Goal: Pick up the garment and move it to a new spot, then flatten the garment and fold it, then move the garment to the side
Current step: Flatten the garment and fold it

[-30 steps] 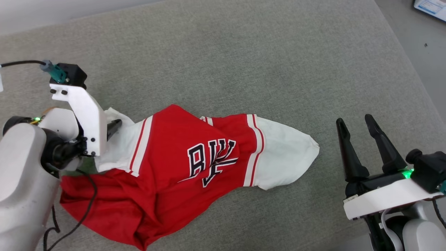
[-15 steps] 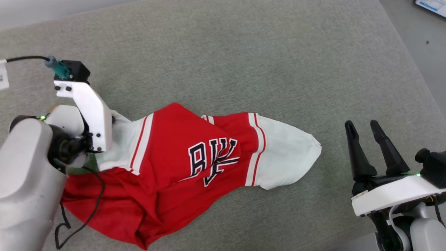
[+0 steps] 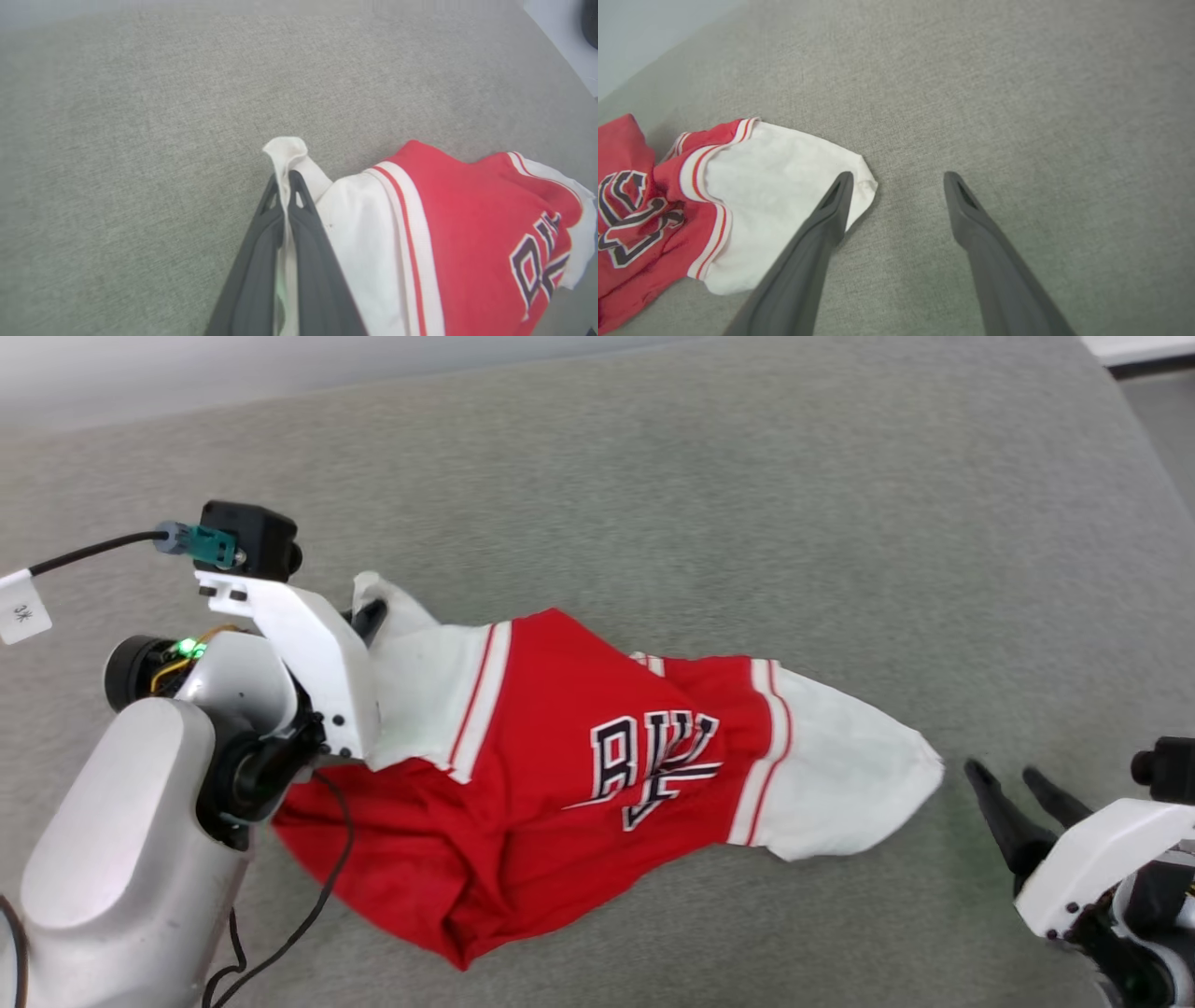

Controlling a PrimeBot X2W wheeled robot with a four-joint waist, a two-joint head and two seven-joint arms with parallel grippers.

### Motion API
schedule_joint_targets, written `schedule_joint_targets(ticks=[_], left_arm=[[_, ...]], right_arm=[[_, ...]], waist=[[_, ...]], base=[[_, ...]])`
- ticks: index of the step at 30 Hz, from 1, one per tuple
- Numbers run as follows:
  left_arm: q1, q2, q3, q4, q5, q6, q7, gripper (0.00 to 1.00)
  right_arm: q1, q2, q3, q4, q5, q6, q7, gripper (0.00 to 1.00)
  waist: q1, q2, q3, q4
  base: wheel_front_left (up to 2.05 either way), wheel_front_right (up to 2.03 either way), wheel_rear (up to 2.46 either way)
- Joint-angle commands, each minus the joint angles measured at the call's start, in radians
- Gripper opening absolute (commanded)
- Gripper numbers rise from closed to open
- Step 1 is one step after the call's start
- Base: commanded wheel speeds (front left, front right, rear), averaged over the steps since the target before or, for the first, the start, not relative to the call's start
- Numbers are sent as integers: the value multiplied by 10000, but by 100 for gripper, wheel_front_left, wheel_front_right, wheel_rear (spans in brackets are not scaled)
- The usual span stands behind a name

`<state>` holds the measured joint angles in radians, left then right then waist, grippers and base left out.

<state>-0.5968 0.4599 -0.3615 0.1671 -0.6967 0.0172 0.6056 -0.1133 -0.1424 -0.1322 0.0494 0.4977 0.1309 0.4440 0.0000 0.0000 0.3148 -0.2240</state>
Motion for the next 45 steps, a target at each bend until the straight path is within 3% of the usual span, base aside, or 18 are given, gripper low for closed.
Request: schedule_joint_targets(ticks=[1,8,14,16,22,26,34,45], left_arm=[[170,-69,-27,-328,104,67,-130,0],[359,-166,-250,-1931,303,320,-183,0],[395,-213,-313,-2216,331,399,-266,0],[417,-187,-307,-2223,316,409,-289,0],[517,-81,-207,-2144,313,449,-396,0],[479,-17,-58,-2082,447,509,-693,0],[-162,-21,346,-1612,728,602,-1576,0],[-2706,-464,868,114,1478,990,-3279,0]], right_arm=[[-117,-180,39,98,59,-4,493,100],[-1101,-1090,868,856,-85,-4,2626,100],[-1407,-994,1750,1997,211,0,3395,100],[-1430,-978,1984,2159,330,19,3537,0],[-1703,-1370,2024,1890,299,12,3254,0],[-2226,-1895,1863,1373,-339,-5,2600,0],[-3470,-2177,1666,1121,-1138,-5,1584,0],[-6519,-1854,1811,1602,-1459,-5,290,0]], waist=[[0,0,-25,361],[0,0,466,1155],[0,0,598,1418],[0,0,587,1457],[0,0,448,1441],[0,0,138,1389],[0,0,-762,1348],[0,0,-782,1426]], base=[[0,0,0],[0,0,0],[0,0,0],[0,0,0],[0,0,0],[0,0,0],[0,0,0],[0,0,0]])
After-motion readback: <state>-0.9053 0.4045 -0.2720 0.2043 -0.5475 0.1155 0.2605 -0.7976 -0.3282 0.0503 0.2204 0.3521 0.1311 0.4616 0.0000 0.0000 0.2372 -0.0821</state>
